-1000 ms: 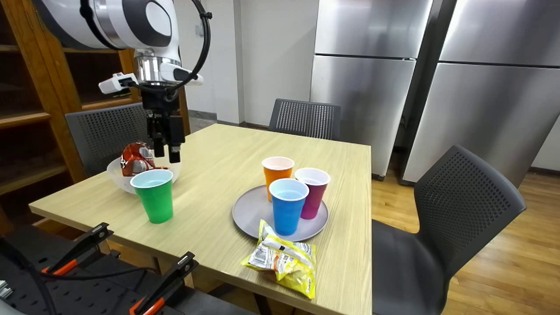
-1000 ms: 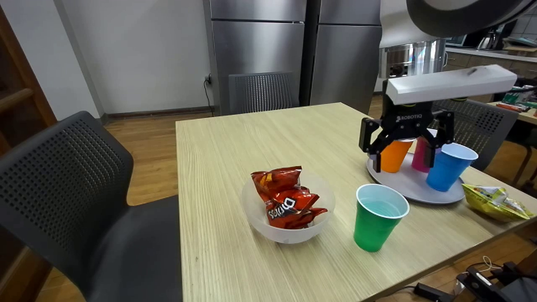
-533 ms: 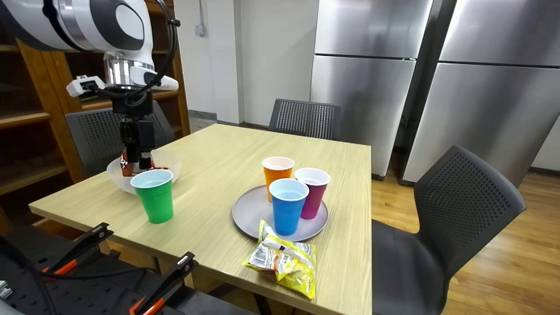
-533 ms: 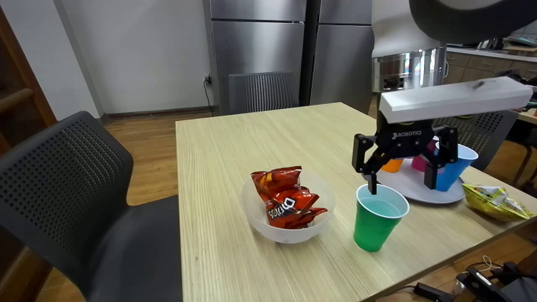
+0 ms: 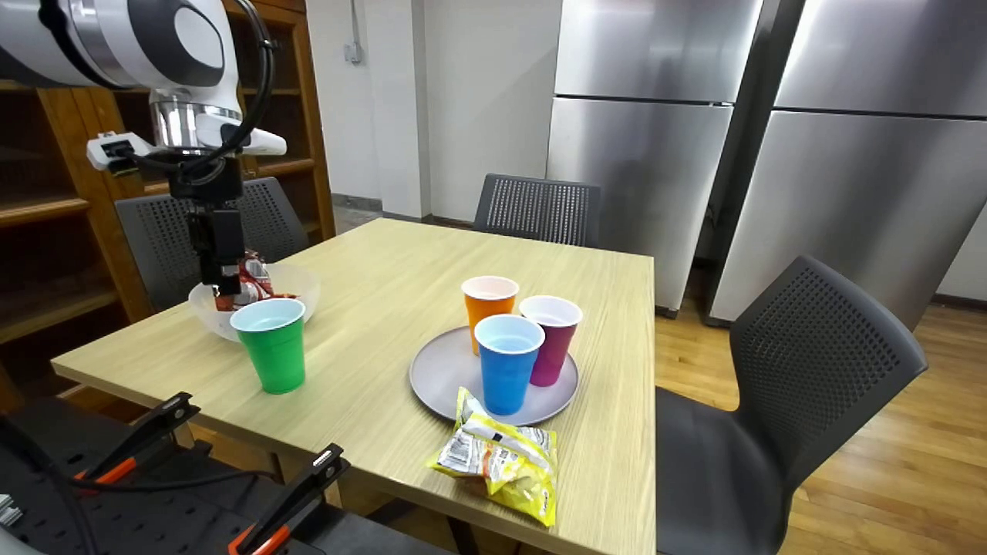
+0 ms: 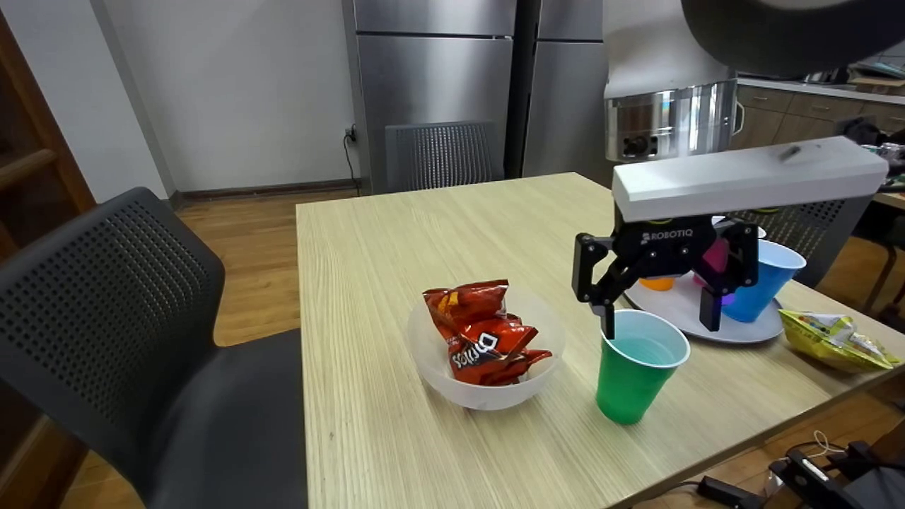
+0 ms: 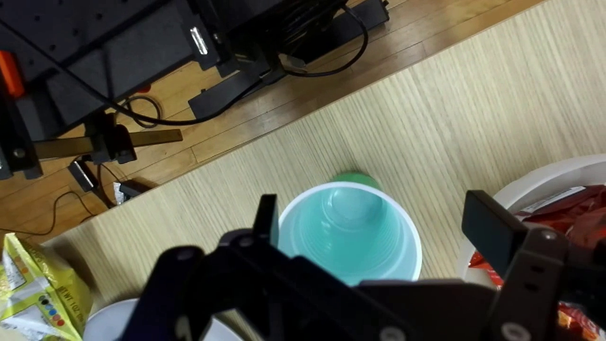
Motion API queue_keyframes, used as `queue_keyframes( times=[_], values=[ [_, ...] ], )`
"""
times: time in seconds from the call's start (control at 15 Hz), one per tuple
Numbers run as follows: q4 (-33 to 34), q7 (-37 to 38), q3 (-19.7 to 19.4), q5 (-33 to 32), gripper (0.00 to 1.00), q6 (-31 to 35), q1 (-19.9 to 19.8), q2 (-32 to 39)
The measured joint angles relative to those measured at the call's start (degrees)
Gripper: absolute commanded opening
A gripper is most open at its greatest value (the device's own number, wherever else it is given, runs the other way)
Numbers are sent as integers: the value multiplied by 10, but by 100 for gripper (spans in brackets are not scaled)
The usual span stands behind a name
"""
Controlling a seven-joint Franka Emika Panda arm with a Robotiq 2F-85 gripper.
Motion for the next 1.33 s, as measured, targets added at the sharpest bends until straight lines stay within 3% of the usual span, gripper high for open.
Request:
queue_keyframes(
  times=[1.2, 1.27, 1.33],
  values=[
    [101, 21, -19, -20, 100, 25, 1, 143],
    [106, 21, -20, -19, 79, 27, 2, 150],
    [111, 21, -21, -18, 72, 30, 3, 156]
  ],
)
